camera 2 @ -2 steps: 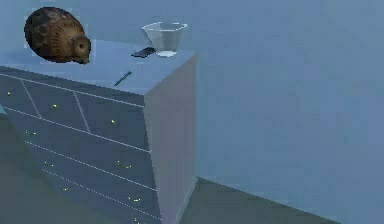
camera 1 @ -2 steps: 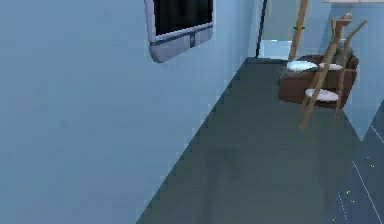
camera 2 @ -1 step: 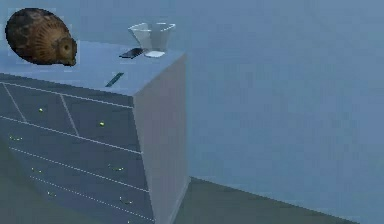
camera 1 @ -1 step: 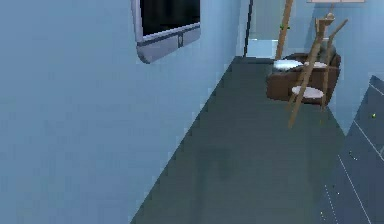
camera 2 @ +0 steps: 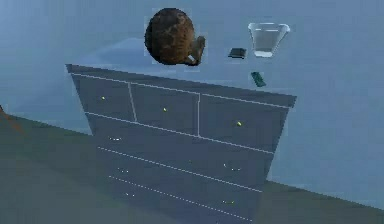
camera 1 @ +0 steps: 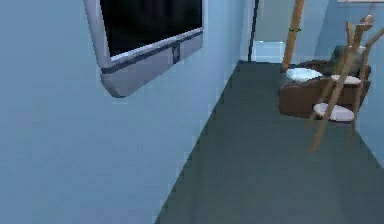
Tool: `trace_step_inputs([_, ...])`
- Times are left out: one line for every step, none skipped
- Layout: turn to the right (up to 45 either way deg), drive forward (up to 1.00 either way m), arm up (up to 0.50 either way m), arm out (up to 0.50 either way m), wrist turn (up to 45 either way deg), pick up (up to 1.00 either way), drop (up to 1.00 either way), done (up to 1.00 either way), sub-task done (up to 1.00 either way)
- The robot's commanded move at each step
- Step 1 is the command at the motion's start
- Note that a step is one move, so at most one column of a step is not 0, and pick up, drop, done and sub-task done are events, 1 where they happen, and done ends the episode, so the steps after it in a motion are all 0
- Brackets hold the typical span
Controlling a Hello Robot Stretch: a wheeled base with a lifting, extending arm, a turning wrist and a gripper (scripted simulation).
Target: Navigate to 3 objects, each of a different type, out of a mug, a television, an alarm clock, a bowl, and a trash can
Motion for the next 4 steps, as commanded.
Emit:
trace_step_inputs([24.0,0.0,0.0,0.0,0.0,0.0,0.0,0.0,0.0])
trace_step_inputs([0.0,0.05,0.0,0.0,0.0,0.0,0.0,0.0,0.0])
trace_step_inputs([-30.0,0.0,0.0,0.0,0.0,0.0,0.0,0.0,0.0])
trace_step_inputs([0.0,0.0,0.0,0.0,0.0,0.0,0.0,0.0,1.0])
